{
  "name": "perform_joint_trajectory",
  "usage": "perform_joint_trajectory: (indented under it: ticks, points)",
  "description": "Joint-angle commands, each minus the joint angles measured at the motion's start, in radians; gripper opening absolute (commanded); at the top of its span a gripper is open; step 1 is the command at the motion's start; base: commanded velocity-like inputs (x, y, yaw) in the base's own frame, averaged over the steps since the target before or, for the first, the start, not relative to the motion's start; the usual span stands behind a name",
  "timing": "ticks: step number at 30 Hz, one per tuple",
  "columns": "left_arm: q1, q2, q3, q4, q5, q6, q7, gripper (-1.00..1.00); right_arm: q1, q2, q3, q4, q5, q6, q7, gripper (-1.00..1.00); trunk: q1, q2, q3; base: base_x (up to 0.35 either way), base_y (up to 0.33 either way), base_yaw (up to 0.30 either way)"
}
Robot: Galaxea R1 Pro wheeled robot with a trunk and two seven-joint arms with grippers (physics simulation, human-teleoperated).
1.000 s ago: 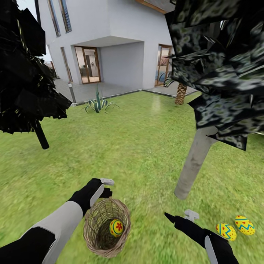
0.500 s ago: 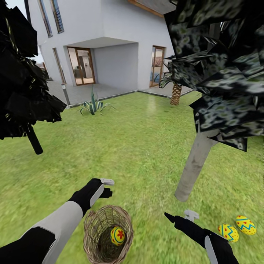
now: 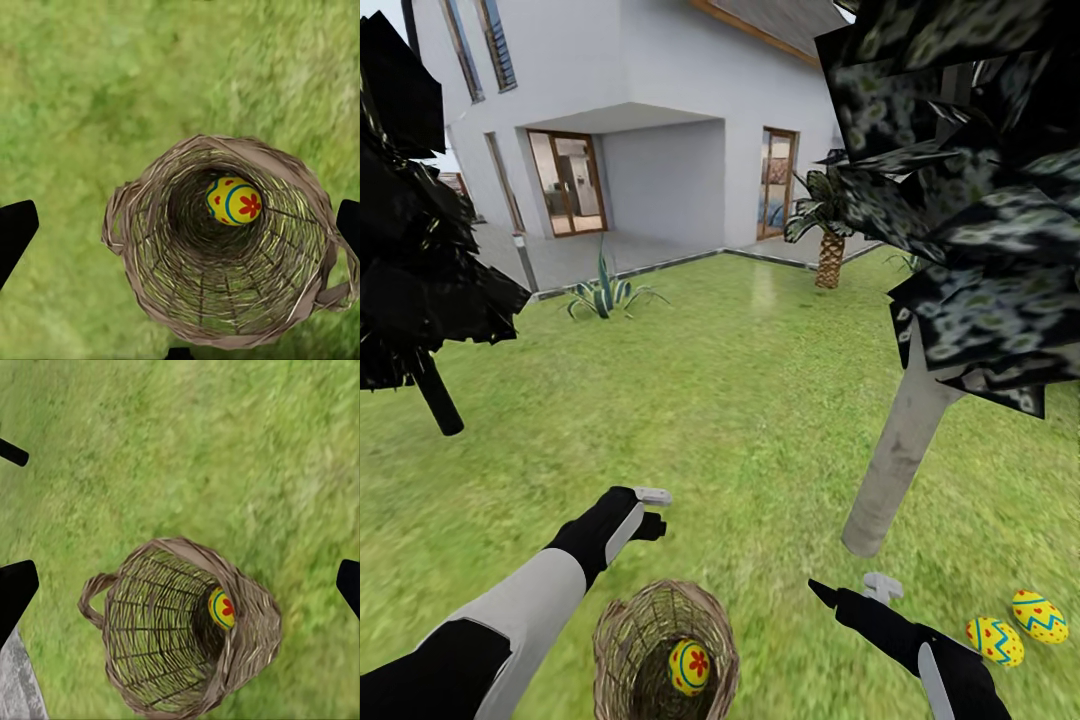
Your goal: Take the three Easter eggs out of the wicker basket on the lawn in the garden, then place them on the lawn next to a single tree (choose any tree) so that all three eggs are next to the same tree and none are left in the basket.
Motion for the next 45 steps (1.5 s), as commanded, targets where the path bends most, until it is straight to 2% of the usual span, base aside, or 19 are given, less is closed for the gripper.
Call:
perform_joint_trajectory:
  ticks: [1, 18, 30, 37, 45]
  points:
    - [-0.001, 0.001, -0.007, -0.001, 0.011, 0.003, 0.008, 1.00, -0.001, 0.001, -0.003, -0.001, -0.007, 0.009, 0.003, 1.00, 0.000, -0.001, -0.001, 0.027, 0.047, -0.019]
    - [-0.001, 0.001, -0.008, -0.001, 0.009, 0.003, 0.009, 1.00, -0.001, 0.001, -0.004, -0.001, -0.007, 0.009, 0.002, 1.00, 0.000, -0.001, -0.001, 0.023, 0.041, -0.003]
    - [0.000, 0.001, -0.008, 0.000, 0.006, 0.003, 0.006, 1.00, -0.001, 0.001, -0.006, -0.001, -0.010, 0.009, 0.002, 1.00, 0.046, -0.085, -0.039, 0.000, 0.000, 0.000]
    - [0.001, 0.001, -0.009, 0.000, 0.002, 0.003, -0.049, 1.00, -0.001, 0.000, -0.010, -0.001, -0.010, 0.009, 0.002, 1.00, 0.073, -0.134, -0.060, 0.000, 0.000, 0.000]
    - [0.001, 0.001, -0.010, 0.011, 0.002, 0.003, -0.058, 1.00, -0.001, 0.000, -0.015, -0.001, -0.011, 0.009, 0.003, 1.00, 0.104, -0.190, -0.086, 0.000, 0.000, 0.000]
